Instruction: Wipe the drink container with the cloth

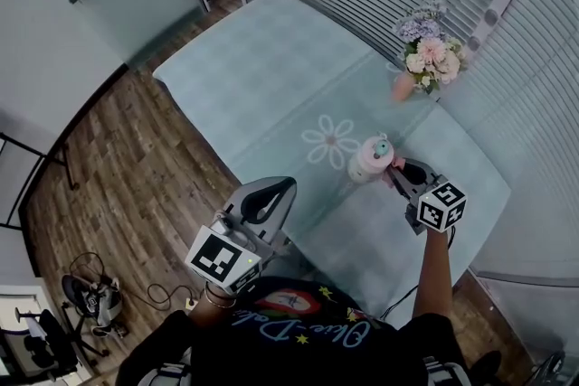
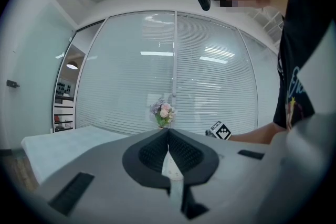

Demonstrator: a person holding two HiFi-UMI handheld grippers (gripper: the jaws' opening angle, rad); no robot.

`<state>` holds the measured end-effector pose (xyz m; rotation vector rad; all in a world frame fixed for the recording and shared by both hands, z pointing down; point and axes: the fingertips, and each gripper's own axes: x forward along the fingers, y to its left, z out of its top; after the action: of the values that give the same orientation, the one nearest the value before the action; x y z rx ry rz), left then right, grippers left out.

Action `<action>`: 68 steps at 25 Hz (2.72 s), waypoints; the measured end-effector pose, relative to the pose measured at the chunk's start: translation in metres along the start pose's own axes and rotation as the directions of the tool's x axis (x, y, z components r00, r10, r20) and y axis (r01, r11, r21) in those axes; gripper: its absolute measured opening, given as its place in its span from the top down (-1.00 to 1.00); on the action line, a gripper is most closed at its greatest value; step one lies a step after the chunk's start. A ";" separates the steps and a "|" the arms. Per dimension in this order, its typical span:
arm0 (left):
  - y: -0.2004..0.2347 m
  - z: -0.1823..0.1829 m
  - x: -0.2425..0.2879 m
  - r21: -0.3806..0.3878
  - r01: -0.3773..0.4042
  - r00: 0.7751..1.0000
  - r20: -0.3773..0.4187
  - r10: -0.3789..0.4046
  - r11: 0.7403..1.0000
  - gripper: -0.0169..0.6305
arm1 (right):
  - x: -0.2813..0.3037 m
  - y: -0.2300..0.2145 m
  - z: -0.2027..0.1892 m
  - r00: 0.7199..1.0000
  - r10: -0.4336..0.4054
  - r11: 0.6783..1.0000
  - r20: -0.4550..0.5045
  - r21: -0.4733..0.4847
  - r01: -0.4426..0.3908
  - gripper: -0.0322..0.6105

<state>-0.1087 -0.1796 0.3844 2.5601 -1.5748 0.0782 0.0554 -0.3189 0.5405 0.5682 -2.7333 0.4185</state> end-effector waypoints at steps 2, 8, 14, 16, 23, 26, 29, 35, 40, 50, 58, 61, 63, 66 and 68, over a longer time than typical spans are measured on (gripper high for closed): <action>0.001 0.000 -0.001 0.002 -0.004 1.000 -0.001 0.004 1.000 0.93 | 0.004 -0.003 -0.007 1.000 -0.015 1.000 -0.027 0.004 0.015 0.81; 0.001 -0.002 -0.003 -0.003 -0.006 1.000 -0.003 0.006 1.000 0.93 | 0.013 -0.010 -0.030 0.993 -0.046 0.998 -0.112 0.029 0.050 0.81; 0.002 -0.002 -0.002 -0.003 0.002 1.000 -0.004 -0.002 1.000 0.93 | 0.019 -0.013 -0.049 0.981 -0.071 0.996 -0.182 0.046 0.080 0.81; 0.001 -0.003 0.001 -0.002 0.013 1.000 -0.004 -0.013 1.000 0.93 | 0.022 -0.017 -0.057 0.975 -0.084 0.994 -0.207 0.046 0.095 0.81; -0.005 0.003 0.006 0.002 0.055 0.998 0.006 -0.055 0.998 0.93 | 0.012 -0.021 -0.053 0.969 -0.192 0.979 -0.156 0.041 0.201 0.81; -0.005 0.002 0.013 0.004 0.074 0.997 0.002 -0.074 0.997 0.93 | -0.010 -0.030 -0.036 0.954 -0.289 0.953 -0.086 0.075 0.295 0.81; -0.007 0.003 0.021 0.001 0.093 0.996 0.004 -0.093 0.996 0.93 | -0.033 -0.028 -0.011 0.943 -0.332 0.936 0.016 0.126 0.327 0.81; -0.014 0.007 0.032 0.010 0.139 0.990 0.020 -0.139 0.990 0.93 | -0.044 0.011 0.036 0.948 -0.260 0.964 0.183 0.108 0.243 0.81; -0.015 0.009 0.034 0.006 0.149 0.988 0.024 -0.149 0.989 0.93 | -0.028 0.033 0.038 0.967 -0.192 0.981 0.167 0.074 0.182 0.81; -0.008 0.005 0.033 -0.009 0.156 0.988 0.020 -0.156 0.988 0.93 | -0.010 0.035 -0.005 0.979 -0.198 0.976 0.044 0.104 0.193 0.81; 0.006 0.000 0.026 -0.027 0.167 0.986 0.013 -0.167 0.986 0.93 | 0.004 0.034 -0.037 0.971 -0.236 0.951 -0.049 0.196 0.241 0.81; 0.016 -0.002 0.023 -0.031 0.175 0.984 0.022 -0.174 0.984 0.93 | 0.010 0.033 -0.047 0.964 -0.249 0.947 -0.096 0.182 0.263 0.81; 0.023 -0.004 0.023 -0.034 0.182 0.983 0.027 -0.181 0.983 0.93 | 0.013 0.031 -0.055 0.957 -0.263 0.943 -0.125 0.177 0.283 0.80; 0.034 -0.008 0.024 -0.036 0.194 0.981 0.026 -0.193 0.980 0.93 | 0.018 0.025 -0.064 0.941 -0.293 0.929 -0.167 0.181 0.322 0.80; 0.040 -0.009 0.025 -0.035 0.205 0.979 0.032 -0.204 0.978 0.93 | 0.021 0.022 -0.070 0.925 -0.321 0.917 -0.202 0.176 0.357 0.80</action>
<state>-0.1325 -0.2180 0.3999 2.6870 -1.2989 -0.0083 0.0449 -0.2823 0.6068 0.9972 -2.3782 0.6371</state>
